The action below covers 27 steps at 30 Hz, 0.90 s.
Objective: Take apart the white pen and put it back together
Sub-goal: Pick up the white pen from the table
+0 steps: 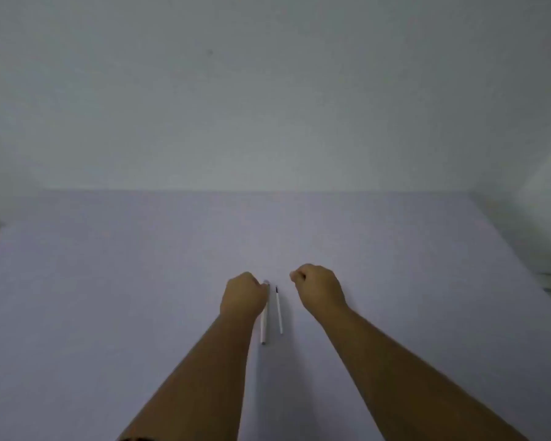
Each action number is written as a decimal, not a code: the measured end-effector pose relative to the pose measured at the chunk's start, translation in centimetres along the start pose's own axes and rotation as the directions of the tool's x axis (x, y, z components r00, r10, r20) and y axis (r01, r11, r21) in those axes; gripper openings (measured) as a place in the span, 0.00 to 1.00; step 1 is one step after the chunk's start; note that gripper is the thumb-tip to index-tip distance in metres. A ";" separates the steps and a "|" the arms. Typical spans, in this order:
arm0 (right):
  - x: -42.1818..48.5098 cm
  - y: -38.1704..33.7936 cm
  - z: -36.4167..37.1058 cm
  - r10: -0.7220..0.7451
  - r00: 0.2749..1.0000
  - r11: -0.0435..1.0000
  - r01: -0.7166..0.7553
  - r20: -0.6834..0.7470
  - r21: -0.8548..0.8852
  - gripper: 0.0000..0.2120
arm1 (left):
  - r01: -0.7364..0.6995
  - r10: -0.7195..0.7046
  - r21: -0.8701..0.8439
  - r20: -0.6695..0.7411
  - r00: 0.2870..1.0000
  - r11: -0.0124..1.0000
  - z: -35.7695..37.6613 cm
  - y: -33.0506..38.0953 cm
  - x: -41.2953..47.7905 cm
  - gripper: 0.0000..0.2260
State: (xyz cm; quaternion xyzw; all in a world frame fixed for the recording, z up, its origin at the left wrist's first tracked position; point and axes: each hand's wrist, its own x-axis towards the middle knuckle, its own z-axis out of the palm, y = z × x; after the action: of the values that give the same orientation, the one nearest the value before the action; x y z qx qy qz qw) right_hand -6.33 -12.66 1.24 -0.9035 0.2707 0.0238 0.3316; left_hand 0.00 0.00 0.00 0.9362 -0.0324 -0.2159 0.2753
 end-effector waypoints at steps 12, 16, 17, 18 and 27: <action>2.0 0.5 5.2 0.145 0.985 0.981 -0.156 0.095 0.116 0.13 | 0.093 -0.075 -0.101 0.165 0.983 0.990 3.4 -2.9 1.2 0.08; 2.5 -0.8 5.4 0.207 0.973 0.958 -0.224 0.105 0.180 0.15 | 0.056 -0.017 -0.283 0.139 0.990 0.957 2.3 -2.6 1.0 0.08; 2.7 -1.2 5.5 0.235 0.967 0.940 -0.252 0.101 0.232 0.16 | 0.040 0.003 -0.307 0.139 0.990 0.951 2.0 -2.7 1.0 0.08; 2.8 -1.4 5.4 0.267 0.959 0.913 -0.284 0.099 0.291 0.18 | 0.020 0.026 -0.325 0.136 0.990 0.946 1.9 -2.7 0.9 0.07; 4.0 -2.9 4.8 0.379 0.915 0.747 -0.392 0.142 0.537 0.13 | 0.041 0.060 -0.425 0.222 0.973 0.904 0.8 -2.6 0.9 0.04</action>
State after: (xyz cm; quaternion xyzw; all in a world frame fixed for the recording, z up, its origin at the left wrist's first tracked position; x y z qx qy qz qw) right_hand -0.79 -9.74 -1.69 -0.6921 0.4423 0.0229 0.5699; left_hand 0.32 1.65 -2.38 0.8218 -0.0204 -0.3231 0.4689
